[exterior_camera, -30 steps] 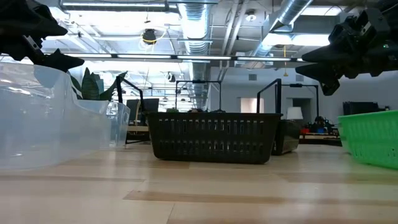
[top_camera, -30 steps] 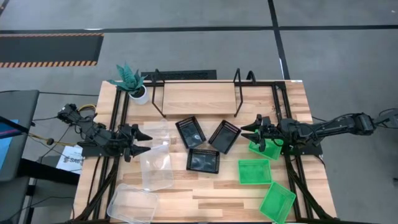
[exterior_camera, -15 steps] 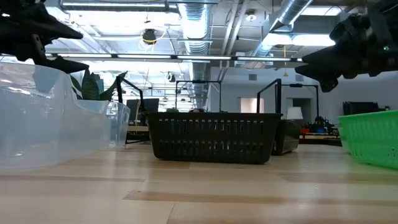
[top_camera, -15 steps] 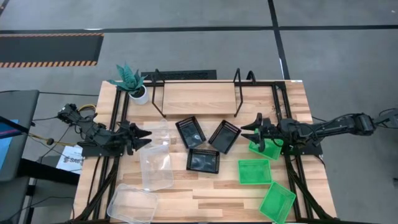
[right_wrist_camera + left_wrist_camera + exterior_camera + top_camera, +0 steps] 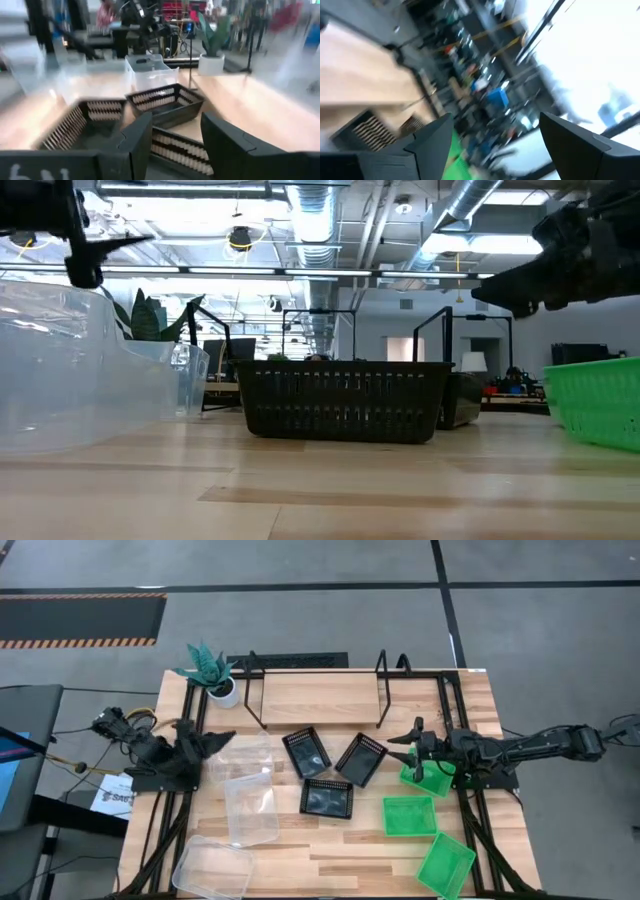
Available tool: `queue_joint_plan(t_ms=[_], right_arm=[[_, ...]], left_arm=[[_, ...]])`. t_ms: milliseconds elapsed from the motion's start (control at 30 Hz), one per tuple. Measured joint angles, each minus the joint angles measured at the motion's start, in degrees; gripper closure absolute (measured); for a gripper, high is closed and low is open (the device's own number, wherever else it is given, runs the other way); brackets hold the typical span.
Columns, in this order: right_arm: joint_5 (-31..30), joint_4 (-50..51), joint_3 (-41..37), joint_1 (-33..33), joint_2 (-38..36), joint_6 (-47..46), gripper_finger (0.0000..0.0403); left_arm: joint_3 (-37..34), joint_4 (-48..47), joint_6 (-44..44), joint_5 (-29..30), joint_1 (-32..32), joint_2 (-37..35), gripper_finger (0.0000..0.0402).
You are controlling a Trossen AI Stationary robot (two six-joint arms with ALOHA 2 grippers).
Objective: Stack baskets on shelf by color
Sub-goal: Put the top transparent bin on the shelf
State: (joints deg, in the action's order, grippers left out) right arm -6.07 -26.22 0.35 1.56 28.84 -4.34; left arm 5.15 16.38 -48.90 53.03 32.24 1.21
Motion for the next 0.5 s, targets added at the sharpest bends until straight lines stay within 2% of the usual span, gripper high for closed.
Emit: queue_joint_plan(t_ms=[233, 333, 500], right_arm=[[0.0, 1.4, 0.3, 0.1, 0.0, -31.7, 0.0222], [0.0, 1.6, 0.4, 0.1, 0.0, -42.8, 0.0222], [-2.0, 1.1, 0.5, 0.3, 0.1, -48.2, 0.0219]], left_arm=[[0.2, 17.3, 8.6, -2.1, -1.3, 0.0, 0.0118], [2.1, 17.4, 10.1, -3.3, -1.4, 0.0, 0.0118], [8.1, 13.0, 11.1, -3.8, -1.4, 3.4, 0.0118]])
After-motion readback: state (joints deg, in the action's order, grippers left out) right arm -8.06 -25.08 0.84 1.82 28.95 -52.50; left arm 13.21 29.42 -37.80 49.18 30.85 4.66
